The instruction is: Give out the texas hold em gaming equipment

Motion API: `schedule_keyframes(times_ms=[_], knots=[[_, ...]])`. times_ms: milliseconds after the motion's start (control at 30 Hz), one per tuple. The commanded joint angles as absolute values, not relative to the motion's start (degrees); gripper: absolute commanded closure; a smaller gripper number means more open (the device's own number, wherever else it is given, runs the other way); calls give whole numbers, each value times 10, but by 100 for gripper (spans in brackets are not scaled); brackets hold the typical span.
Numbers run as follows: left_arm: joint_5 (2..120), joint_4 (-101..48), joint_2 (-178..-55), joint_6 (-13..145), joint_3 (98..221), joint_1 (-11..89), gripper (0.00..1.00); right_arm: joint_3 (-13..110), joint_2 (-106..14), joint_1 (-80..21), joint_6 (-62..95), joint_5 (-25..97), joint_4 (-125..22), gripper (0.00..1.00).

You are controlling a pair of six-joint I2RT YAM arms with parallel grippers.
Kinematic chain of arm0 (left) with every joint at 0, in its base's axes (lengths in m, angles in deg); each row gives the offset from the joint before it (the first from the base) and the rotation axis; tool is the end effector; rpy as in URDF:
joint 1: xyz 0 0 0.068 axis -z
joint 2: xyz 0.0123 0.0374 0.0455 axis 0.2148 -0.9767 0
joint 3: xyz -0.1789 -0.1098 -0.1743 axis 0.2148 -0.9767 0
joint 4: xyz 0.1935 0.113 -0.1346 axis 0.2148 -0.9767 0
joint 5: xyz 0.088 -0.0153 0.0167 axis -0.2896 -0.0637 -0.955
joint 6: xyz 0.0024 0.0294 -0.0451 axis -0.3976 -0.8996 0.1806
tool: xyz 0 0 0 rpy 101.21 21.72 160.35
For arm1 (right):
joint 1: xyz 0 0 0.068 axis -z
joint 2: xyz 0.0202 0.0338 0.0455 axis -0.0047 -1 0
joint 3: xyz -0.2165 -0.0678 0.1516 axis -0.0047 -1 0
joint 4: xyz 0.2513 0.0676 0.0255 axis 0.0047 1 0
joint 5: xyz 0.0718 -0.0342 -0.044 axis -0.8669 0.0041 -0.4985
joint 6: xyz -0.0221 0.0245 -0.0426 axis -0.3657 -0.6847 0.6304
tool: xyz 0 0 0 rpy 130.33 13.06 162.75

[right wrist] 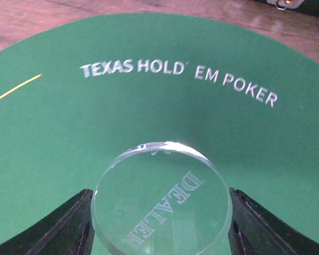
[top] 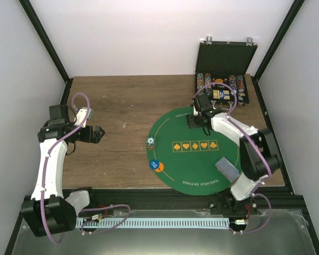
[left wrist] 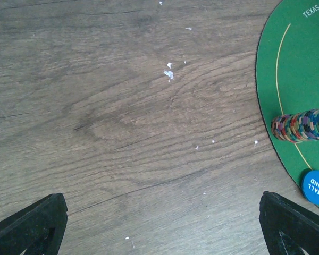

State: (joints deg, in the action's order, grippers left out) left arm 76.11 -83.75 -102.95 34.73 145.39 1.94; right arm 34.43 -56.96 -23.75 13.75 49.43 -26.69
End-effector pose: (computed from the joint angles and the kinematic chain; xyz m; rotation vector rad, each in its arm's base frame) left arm 0.1977 0.0221 0.2995 0.3390 2.4737 -0.3234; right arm 0.3061 0.1288 0.2141 -0.2730 2.5266 0.0899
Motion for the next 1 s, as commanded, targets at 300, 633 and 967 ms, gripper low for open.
schedule_keyframes(times_ms=[300,633,967], knots=[[767,-846,-1044,349,1470,21,1,455,-746,-188,196,439,-284,36],[769,-846,-1043,349,1467,21,1,402,-613,-239,199,381,-264,1],[773,-845,-1044,351,1467,21,0,131,-385,-443,122,247,-465,20]])
